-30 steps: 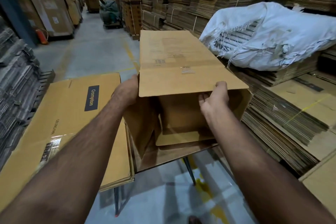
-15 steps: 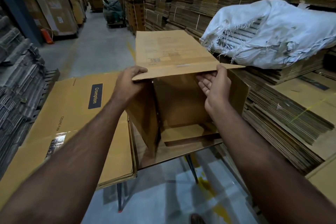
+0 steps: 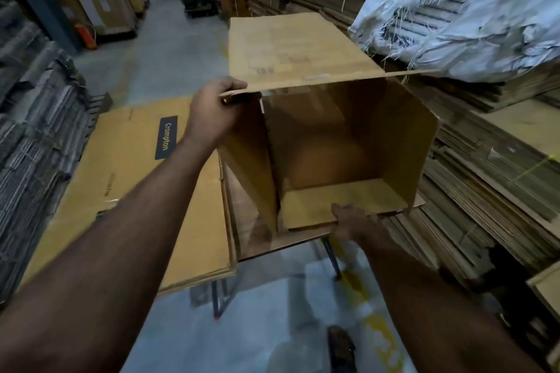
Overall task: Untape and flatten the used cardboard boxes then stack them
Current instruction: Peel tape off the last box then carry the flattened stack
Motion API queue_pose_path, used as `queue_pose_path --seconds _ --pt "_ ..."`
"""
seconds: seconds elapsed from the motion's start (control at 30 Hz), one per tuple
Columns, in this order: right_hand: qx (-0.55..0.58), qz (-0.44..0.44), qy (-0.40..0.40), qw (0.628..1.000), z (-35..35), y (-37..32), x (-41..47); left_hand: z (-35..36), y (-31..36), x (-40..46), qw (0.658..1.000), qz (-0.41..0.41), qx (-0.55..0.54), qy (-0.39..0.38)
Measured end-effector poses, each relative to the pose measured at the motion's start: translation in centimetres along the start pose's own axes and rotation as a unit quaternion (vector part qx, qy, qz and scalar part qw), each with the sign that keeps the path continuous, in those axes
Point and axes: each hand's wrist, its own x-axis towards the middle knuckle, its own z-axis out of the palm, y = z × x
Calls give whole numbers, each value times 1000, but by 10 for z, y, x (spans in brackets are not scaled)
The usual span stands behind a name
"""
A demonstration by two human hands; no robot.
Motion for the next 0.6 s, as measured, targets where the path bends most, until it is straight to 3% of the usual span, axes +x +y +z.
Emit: queue_pose_path --seconds 0.03,0.13,0.27,0.33,0.4,0.47,0.53,0.6 --pt "-9 11 -39 999 12 6 -4 0 1 2 1000 3 2 4" --pt "-61 -11 -27 998 31 19 -3 0 4 7 1000 13 3 2" --pt "72 8 -4 997 13 22 10 6 1 12 1000 3 -6 -24" --pt "130 32 150 979 -6 16 3 9 -1 12 1000 3 -4 -25" --pt "127 32 413 902 -27 10 -9 11 -5 10 1000 7 5 -10" --pt "99 12 585 805 -54 -1 -28 12 -12 10 1000 6 8 17" --pt "76 -23 676 733 -75 -4 -37 9 -21 13 1000 -9 -3 30" --pt "65 -22 697 714 -91 1 -41 4 -29 15 999 -9 -13 37"
